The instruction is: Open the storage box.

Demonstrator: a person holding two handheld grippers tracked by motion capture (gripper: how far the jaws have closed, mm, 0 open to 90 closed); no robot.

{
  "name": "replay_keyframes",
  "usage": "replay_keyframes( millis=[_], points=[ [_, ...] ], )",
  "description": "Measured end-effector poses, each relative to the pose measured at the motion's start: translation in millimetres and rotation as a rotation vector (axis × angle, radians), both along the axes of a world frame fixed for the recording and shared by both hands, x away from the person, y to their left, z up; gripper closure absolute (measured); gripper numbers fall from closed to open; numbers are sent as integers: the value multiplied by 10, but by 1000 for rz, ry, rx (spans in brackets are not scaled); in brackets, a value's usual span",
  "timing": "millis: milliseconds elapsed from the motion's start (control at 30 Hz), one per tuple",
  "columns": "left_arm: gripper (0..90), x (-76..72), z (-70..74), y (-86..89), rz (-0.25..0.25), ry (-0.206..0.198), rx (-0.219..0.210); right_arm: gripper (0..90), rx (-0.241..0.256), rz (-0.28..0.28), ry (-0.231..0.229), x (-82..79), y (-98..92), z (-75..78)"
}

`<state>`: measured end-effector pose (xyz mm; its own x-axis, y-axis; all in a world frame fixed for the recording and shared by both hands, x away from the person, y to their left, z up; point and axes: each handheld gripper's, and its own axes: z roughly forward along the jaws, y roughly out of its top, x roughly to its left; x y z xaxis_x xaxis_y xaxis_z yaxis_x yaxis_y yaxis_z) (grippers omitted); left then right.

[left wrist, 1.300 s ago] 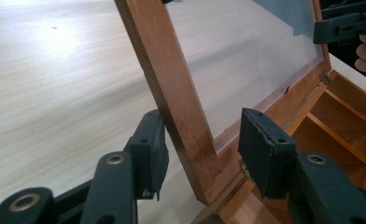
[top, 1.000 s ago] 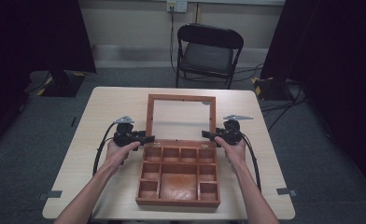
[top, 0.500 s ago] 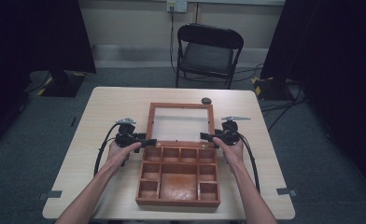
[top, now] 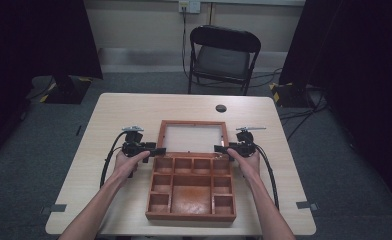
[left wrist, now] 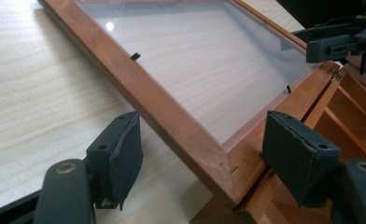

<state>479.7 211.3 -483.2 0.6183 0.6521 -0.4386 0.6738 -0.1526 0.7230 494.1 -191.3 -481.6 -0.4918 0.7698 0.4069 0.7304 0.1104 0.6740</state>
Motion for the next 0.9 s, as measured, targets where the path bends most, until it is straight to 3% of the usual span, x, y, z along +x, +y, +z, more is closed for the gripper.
replay_keyframes(
  millis=[100,233,333,533,633,767,900],
  points=[
    [270,-18,15,19,2,-15,9,216,-31,5,-24,-15,-9,42],
    [243,-75,58,77,24,-32,44,206,-11,-11,-49,-68,-98,106],
    [220,-176,110,233,43,-56,83,195,-31,-15,-79,-188,-183,188],
    [177,-328,132,490,76,-62,152,165,-57,-32,-94,-368,-364,242],
    [168,-412,116,597,91,-64,179,158,-101,-56,-120,-497,-481,277],
    [168,-509,104,686,118,-52,232,156,-166,-72,-118,-669,-603,306],
    [175,-645,73,746,130,-62,272,157,-161,-98,-94,-882,-727,282]
  ],
)
